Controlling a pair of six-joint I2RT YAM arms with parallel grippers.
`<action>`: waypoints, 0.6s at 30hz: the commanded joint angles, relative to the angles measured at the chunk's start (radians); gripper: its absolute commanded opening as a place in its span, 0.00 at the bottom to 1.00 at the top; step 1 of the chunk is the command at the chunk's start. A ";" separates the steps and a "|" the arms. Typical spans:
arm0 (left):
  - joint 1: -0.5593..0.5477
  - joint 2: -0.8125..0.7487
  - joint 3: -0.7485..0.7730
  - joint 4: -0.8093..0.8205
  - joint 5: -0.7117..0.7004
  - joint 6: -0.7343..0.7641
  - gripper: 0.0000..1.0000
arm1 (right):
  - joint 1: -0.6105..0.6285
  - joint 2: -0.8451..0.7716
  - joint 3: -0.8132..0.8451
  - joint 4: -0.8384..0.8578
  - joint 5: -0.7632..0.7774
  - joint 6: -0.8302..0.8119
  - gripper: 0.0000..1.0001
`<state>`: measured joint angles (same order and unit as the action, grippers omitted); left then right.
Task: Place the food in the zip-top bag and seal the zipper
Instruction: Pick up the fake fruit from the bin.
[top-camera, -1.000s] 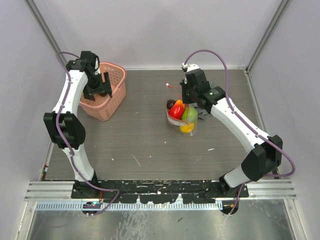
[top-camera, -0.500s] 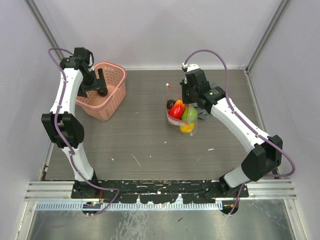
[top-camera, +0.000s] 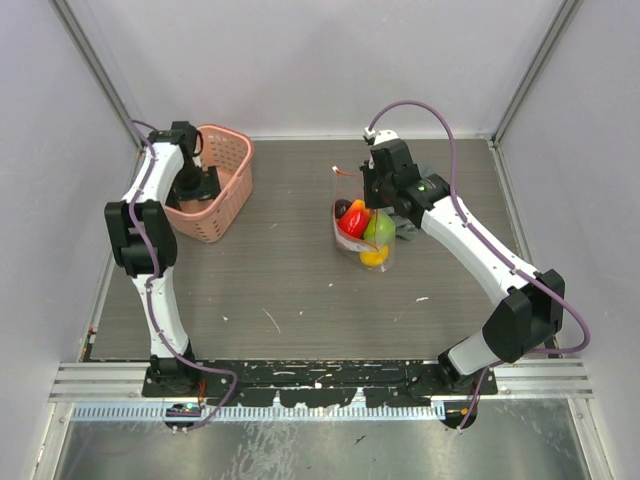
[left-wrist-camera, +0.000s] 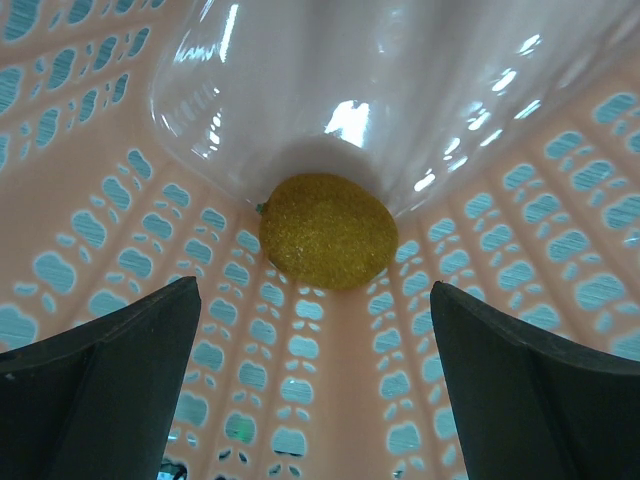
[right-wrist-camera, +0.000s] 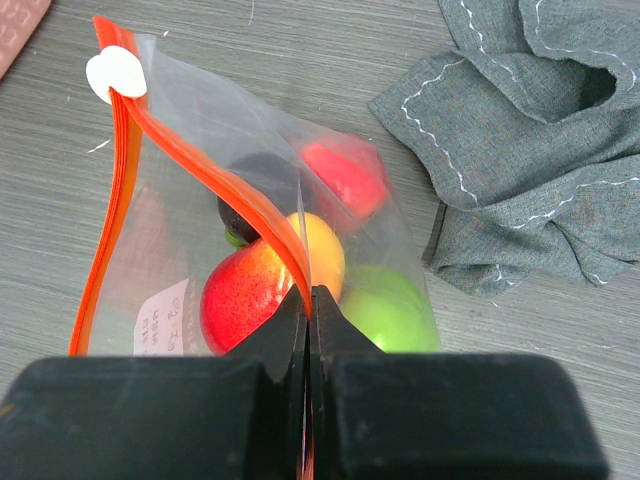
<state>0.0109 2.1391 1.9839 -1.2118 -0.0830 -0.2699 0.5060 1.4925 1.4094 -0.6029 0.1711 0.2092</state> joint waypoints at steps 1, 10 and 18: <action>0.009 0.009 -0.035 0.027 -0.001 0.014 1.00 | -0.006 -0.046 0.002 0.041 0.004 0.009 0.00; 0.009 0.032 -0.138 0.061 0.022 0.008 0.99 | -0.006 -0.050 -0.008 0.052 0.001 0.017 0.00; 0.008 0.053 -0.223 0.106 0.068 -0.017 0.90 | -0.006 -0.057 -0.022 0.061 0.002 0.019 0.00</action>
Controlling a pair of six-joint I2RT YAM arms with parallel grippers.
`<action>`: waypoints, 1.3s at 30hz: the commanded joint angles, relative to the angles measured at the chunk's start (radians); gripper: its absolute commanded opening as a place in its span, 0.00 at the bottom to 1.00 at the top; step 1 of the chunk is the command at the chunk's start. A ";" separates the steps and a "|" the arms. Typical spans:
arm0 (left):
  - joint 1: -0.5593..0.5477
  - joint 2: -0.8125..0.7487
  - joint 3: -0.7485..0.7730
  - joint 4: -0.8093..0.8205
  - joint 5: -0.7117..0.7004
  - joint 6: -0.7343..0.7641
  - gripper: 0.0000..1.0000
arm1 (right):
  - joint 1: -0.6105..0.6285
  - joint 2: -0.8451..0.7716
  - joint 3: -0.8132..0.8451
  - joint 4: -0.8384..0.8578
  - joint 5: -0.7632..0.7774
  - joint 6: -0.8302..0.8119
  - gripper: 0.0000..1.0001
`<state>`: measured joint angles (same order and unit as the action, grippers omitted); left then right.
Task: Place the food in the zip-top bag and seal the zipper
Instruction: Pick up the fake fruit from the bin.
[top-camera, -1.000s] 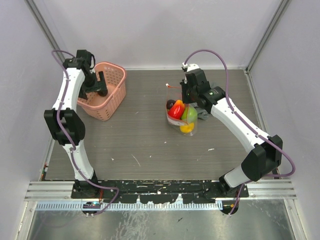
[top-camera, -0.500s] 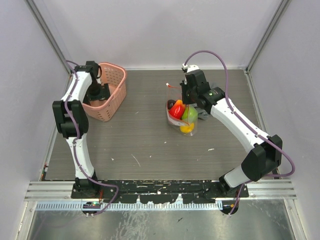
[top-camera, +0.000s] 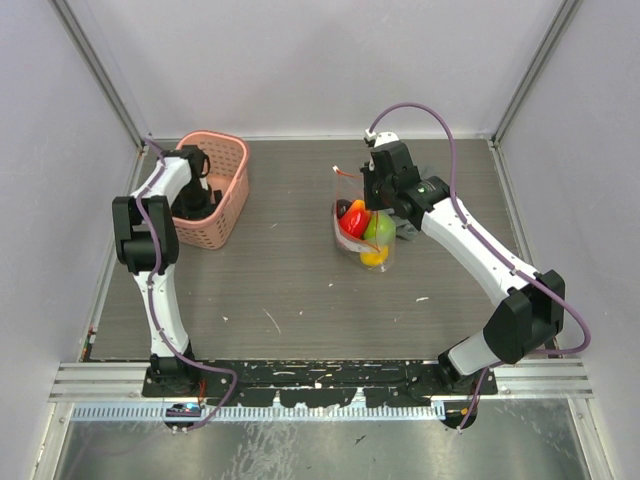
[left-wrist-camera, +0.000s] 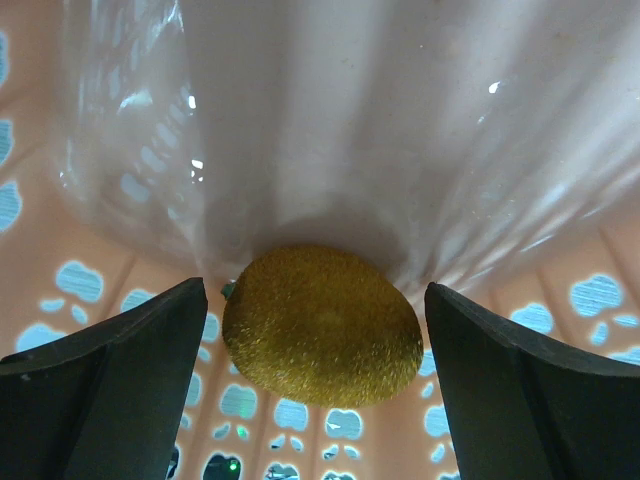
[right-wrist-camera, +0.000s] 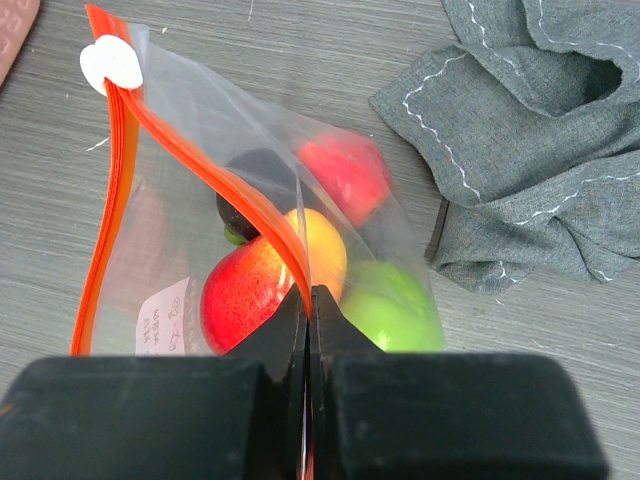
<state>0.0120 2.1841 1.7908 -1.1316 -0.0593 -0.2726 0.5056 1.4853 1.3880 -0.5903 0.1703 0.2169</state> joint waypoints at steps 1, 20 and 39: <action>0.008 0.011 -0.037 0.029 0.050 -0.017 0.89 | -0.006 -0.052 -0.002 0.050 0.003 0.012 0.00; 0.008 -0.154 -0.049 0.069 0.043 -0.031 0.50 | -0.006 -0.061 -0.003 0.057 0.003 0.018 0.00; -0.019 -0.602 -0.186 0.297 0.037 -0.052 0.48 | -0.006 -0.069 0.029 0.070 -0.025 0.027 0.01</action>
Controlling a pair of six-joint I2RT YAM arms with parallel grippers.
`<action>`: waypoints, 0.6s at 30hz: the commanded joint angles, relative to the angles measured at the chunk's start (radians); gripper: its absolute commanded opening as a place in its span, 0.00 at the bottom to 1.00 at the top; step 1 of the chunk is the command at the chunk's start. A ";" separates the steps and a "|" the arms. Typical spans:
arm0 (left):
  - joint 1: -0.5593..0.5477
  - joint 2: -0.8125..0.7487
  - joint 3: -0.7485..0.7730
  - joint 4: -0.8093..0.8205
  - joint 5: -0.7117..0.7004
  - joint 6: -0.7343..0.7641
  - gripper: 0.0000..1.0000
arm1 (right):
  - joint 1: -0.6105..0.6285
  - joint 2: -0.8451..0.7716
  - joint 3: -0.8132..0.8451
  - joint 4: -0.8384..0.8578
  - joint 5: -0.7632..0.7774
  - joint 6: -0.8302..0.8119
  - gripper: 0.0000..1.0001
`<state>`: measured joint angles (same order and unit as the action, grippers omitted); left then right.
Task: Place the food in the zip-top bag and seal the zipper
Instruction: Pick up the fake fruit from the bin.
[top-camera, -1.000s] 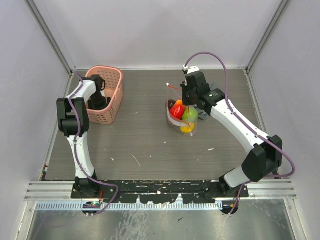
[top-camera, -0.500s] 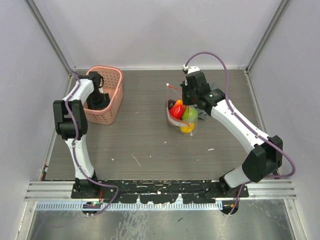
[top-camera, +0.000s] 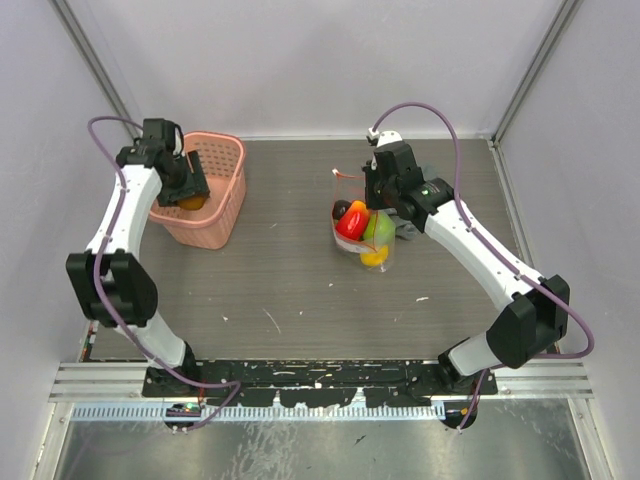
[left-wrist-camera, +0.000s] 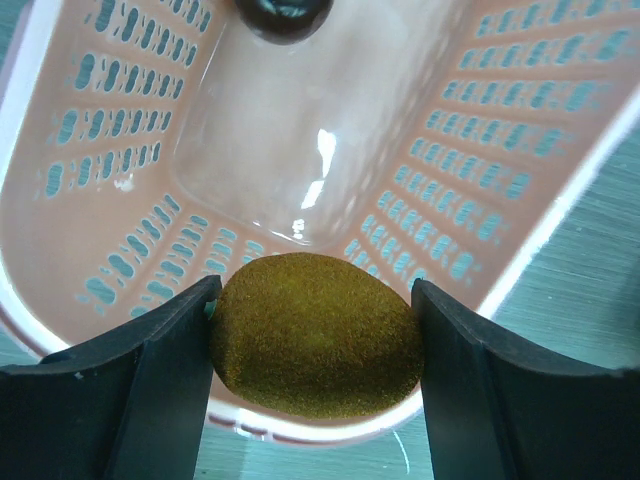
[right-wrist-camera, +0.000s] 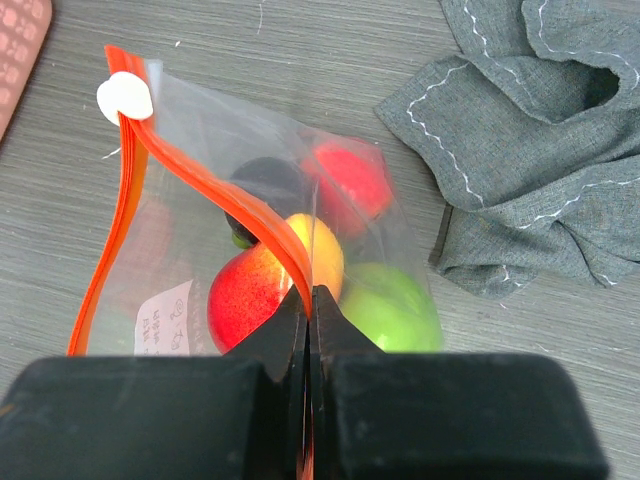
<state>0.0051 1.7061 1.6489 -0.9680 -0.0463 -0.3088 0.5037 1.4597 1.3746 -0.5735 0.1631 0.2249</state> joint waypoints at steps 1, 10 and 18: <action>-0.015 -0.155 -0.063 0.167 0.031 -0.020 0.47 | -0.004 -0.045 0.041 0.055 -0.023 0.024 0.01; -0.123 -0.356 -0.201 0.354 0.105 -0.030 0.47 | -0.004 -0.053 0.042 0.066 -0.045 0.046 0.01; -0.301 -0.481 -0.326 0.588 0.146 -0.021 0.47 | -0.004 -0.057 0.040 0.066 -0.065 0.059 0.01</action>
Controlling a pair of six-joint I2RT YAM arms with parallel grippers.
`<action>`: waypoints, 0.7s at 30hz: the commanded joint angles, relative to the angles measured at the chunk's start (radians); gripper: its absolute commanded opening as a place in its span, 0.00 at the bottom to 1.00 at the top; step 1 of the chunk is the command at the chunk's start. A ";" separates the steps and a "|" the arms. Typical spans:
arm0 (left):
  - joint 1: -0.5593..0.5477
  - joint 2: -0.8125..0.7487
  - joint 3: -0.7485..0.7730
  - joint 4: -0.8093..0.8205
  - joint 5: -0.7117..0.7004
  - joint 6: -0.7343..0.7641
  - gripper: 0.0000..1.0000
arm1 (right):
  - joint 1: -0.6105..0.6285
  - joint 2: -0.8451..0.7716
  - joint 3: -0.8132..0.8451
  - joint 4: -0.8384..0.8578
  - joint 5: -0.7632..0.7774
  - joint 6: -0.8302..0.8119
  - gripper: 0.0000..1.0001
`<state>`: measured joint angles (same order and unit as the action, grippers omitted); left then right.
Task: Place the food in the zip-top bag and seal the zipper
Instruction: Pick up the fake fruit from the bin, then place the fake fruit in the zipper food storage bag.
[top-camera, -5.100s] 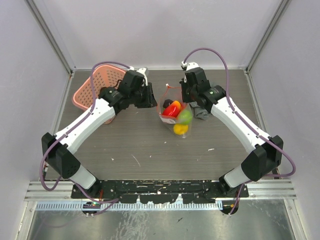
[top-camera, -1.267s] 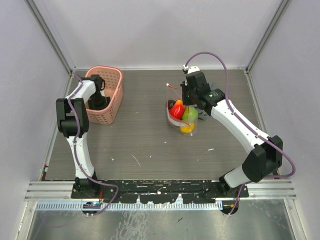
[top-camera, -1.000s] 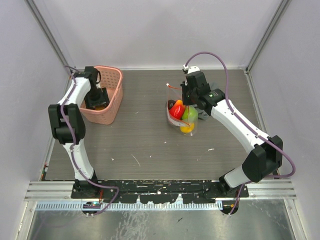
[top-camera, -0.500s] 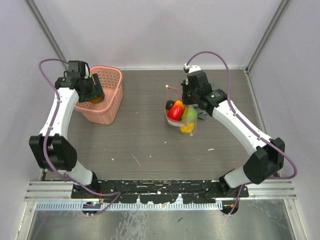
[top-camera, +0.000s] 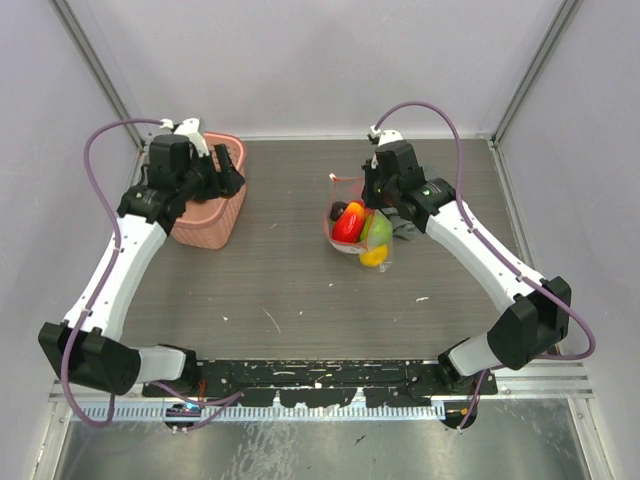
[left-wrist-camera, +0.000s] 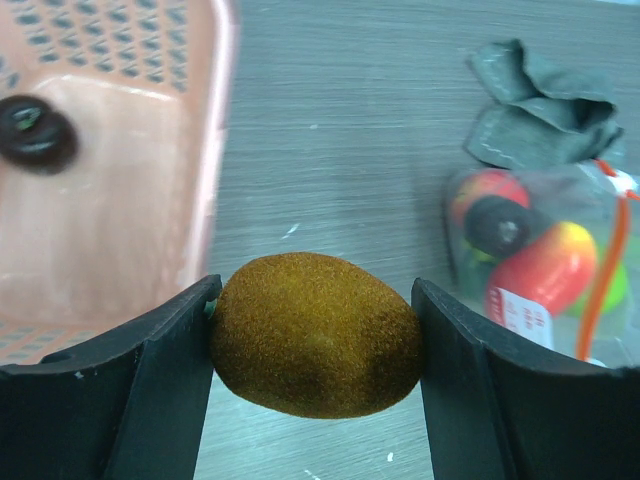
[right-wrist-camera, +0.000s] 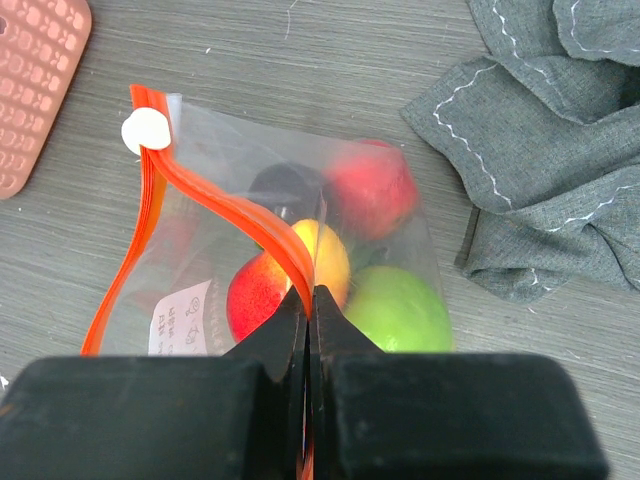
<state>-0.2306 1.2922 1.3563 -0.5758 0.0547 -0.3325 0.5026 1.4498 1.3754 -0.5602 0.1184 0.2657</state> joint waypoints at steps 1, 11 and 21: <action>-0.093 -0.073 -0.048 0.223 0.050 0.005 0.47 | -0.003 -0.046 0.039 0.053 -0.025 0.020 0.01; -0.367 -0.053 -0.086 0.445 0.097 0.082 0.47 | -0.003 -0.058 0.036 0.052 -0.057 0.033 0.01; -0.527 0.122 -0.078 0.556 0.131 0.150 0.47 | -0.003 -0.055 0.041 0.043 -0.086 0.044 0.01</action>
<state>-0.7395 1.3563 1.2675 -0.1192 0.1619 -0.2153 0.5026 1.4395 1.3754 -0.5613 0.0570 0.2928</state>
